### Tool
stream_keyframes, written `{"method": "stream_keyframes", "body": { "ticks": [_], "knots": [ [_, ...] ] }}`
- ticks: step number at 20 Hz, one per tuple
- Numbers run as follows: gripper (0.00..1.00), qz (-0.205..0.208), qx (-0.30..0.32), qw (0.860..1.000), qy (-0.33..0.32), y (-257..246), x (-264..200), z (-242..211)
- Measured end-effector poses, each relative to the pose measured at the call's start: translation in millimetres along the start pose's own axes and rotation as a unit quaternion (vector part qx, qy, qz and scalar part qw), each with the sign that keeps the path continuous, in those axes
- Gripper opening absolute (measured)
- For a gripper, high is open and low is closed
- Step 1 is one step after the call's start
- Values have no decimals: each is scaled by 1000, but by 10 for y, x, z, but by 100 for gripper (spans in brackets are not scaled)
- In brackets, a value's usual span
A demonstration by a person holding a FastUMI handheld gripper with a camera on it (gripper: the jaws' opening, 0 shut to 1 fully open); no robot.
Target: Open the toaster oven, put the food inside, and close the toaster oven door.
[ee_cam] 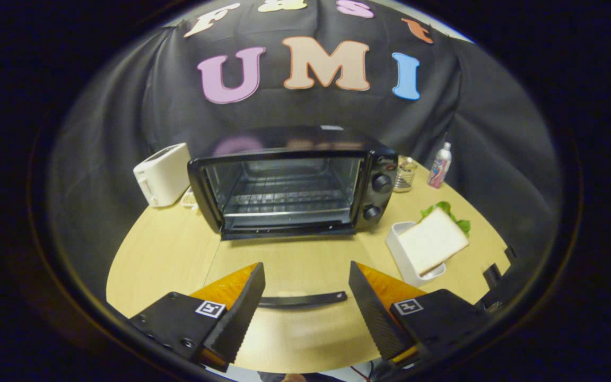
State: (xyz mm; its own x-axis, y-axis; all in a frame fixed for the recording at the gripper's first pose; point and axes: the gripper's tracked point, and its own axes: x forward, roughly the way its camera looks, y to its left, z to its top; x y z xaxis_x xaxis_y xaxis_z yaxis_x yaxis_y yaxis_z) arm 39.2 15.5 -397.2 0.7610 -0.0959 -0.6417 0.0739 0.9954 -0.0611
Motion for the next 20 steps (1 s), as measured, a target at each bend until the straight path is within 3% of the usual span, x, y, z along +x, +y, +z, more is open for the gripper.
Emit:
{"method": "stream_keyframes", "body": {
  "ticks": [7,15,18,20],
  "knots": [
    [99,-99,66,992,-40,-1036,79,486],
    [99,-205,133,970,-16,-2233,303,303],
    [99,-226,155,962,0,-2555,413,105],
    [99,-210,173,962,2,-2626,548,11]
  ]
}}
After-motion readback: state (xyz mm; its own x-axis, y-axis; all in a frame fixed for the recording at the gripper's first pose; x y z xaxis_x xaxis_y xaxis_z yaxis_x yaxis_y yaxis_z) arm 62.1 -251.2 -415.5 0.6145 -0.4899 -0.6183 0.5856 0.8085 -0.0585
